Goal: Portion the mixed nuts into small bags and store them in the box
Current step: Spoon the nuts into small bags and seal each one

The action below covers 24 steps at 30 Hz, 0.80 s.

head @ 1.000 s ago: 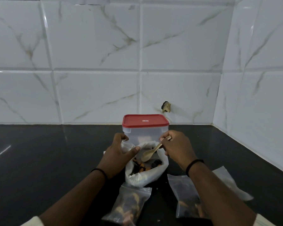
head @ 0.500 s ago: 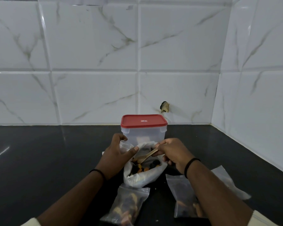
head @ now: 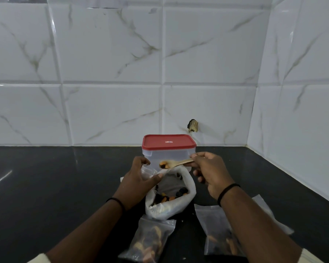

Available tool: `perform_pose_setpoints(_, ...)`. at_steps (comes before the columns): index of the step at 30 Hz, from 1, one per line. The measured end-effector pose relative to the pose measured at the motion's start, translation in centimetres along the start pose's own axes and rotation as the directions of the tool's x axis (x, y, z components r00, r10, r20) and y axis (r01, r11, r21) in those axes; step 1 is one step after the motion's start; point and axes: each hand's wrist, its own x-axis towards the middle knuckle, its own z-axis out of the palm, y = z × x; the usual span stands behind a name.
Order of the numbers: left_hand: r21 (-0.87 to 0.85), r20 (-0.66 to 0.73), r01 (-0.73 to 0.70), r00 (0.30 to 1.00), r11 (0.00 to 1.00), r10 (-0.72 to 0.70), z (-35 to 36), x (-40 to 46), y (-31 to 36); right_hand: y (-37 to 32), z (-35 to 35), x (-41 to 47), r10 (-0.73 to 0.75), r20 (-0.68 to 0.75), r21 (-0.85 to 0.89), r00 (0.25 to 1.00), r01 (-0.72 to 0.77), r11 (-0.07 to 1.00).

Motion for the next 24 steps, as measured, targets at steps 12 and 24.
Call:
perform_pose_setpoints(12, -0.036, 0.014, 0.002, 1.000, 0.999, -0.002, -0.1, -0.2, 0.3, -1.1, 0.7, -1.8, -0.188, 0.431, 0.064, 0.883, 0.178, 0.982)
perform_pose_setpoints(24, -0.064, -0.072, -0.007, 0.997, 0.998, 0.003, 0.1, 0.1, -0.2, 0.3, -0.6, 0.4, -0.155, -0.077, -0.257, 0.985, 0.131, 0.957)
